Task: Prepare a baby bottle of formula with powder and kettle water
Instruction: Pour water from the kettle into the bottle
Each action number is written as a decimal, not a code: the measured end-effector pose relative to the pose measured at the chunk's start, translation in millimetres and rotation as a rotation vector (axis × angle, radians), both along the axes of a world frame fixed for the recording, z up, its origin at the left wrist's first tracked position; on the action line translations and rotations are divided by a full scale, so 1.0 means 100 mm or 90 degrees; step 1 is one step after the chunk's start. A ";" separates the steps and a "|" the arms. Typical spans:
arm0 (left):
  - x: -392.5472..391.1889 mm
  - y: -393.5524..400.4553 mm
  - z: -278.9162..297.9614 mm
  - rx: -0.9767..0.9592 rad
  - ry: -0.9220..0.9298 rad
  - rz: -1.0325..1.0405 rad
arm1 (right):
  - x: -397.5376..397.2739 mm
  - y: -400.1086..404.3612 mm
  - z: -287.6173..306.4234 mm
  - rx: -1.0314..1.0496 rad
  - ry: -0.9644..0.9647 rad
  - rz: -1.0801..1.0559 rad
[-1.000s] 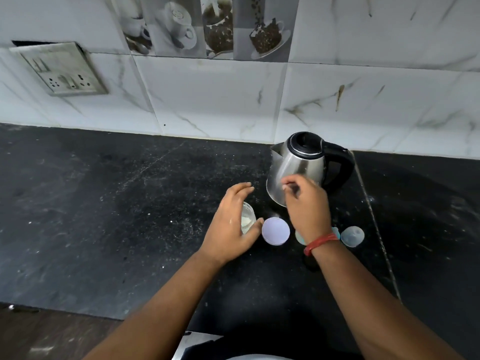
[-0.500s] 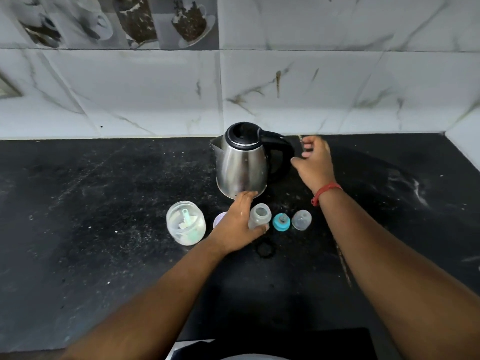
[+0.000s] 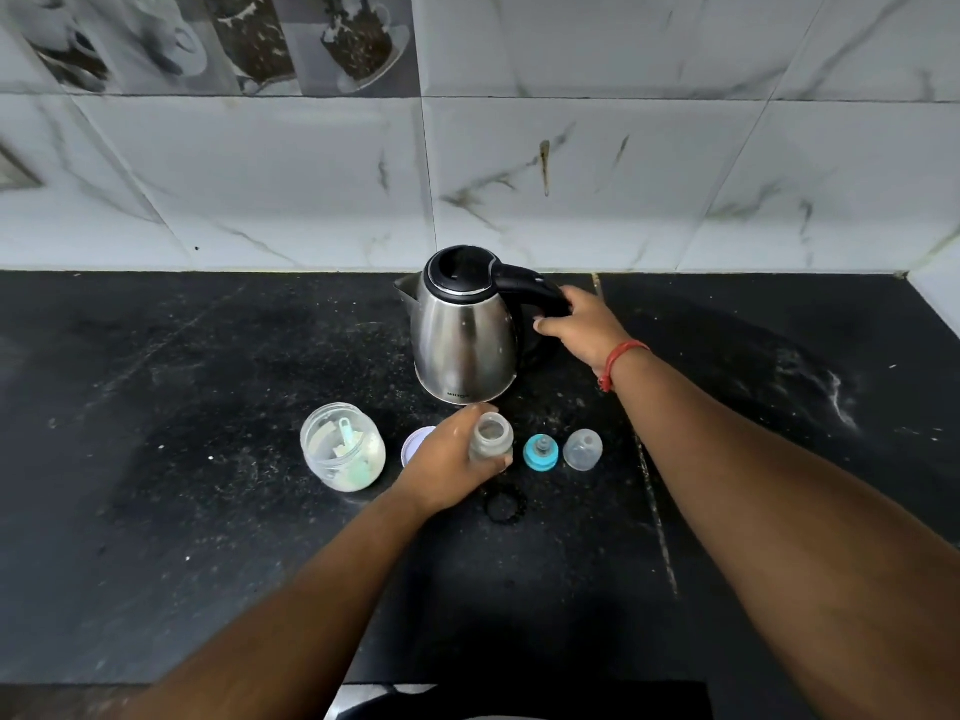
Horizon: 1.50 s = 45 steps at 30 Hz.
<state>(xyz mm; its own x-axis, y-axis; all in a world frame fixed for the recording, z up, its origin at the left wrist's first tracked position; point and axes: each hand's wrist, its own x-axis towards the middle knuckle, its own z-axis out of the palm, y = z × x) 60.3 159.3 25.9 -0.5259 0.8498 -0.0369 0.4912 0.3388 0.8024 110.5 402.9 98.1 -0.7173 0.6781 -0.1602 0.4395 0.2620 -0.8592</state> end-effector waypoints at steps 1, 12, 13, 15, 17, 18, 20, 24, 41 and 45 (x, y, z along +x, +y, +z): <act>0.00 -0.02 0.02 0.008 0.001 0.011 | -0.03 -0.01 -0.02 -0.011 0.011 -0.008; -0.18 -0.33 0.42 0.185 0.018 0.138 | -0.16 -0.20 -0.20 -0.243 0.208 -0.146; -0.20 -0.36 0.46 0.197 0.019 0.148 | -0.17 -0.23 -0.20 -0.257 0.232 -0.161; -0.26 -0.45 0.53 0.211 0.023 0.169 | -0.19 -0.29 -0.17 -0.264 0.264 -0.184; -0.32 -0.54 0.59 0.211 0.028 0.190 | -0.17 -0.32 -0.10 -0.254 0.280 -0.190; -0.35 -0.57 0.61 0.208 0.036 0.202 | -0.16 -0.33 -0.07 -0.249 0.284 -0.187; -0.41 -0.64 0.66 0.209 0.053 0.220 | -0.11 -0.36 0.03 -0.239 0.293 -0.183; -0.52 -0.72 0.77 0.203 0.074 0.224 | 0.01 -0.47 0.26 -0.221 0.328 -0.203; -0.65 -0.82 1.35 0.192 0.089 0.237 | 0.43 -0.93 1.52 -0.134 0.392 -0.232; -0.59 -0.79 1.47 0.199 0.093 0.236 | 0.51 -1.00 1.64 -0.109 0.397 -0.241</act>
